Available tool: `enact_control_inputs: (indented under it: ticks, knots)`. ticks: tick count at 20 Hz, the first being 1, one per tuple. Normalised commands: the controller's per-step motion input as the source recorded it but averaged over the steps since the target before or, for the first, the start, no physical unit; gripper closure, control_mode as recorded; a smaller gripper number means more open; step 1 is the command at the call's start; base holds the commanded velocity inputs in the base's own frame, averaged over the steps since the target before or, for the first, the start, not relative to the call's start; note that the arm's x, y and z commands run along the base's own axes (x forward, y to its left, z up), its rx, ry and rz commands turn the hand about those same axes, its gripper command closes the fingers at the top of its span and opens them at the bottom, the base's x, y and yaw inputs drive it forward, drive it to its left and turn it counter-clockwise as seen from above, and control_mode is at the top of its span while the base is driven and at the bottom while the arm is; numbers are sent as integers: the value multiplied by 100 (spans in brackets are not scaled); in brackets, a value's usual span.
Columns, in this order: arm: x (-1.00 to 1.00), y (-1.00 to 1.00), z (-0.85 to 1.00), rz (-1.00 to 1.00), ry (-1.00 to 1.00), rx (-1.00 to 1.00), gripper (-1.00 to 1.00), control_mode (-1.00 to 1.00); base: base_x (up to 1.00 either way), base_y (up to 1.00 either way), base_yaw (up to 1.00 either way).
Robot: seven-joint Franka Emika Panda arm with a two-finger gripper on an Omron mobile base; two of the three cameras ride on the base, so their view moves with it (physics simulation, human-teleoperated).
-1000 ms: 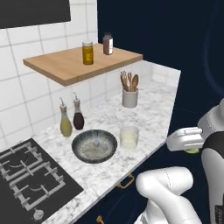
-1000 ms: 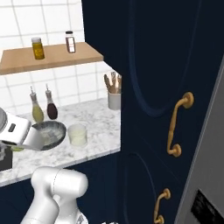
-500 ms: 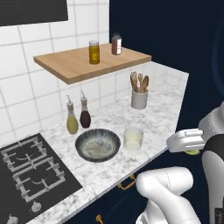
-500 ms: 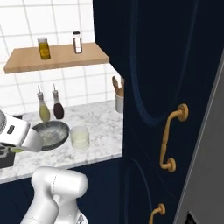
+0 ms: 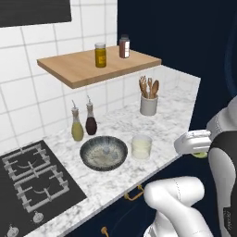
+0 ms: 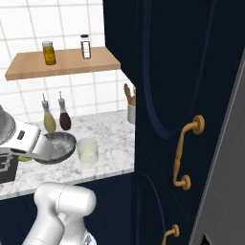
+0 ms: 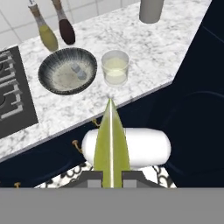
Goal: Grab a lemon wedge from the fridge and one ice cube from the ice bowl, and put them in the glass of lemonade.
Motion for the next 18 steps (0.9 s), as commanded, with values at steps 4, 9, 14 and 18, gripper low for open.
enact_control_inputs:
  ticks: [4, 9, 14, 18]
  knots:
    - [100, 0, -10, 4, 0, 1, 100, -100, 0, 0, 0]
    - [100, 0, -23, 4, 0, 0, 100, -100, 0, 0, 0]
    - [100, 13, -85, 1, 4, 0, 100, -100, 0, 0, 0]
    - [51, 9, -79, 1, 2, 0, 100, -100, 0, 0, 0]
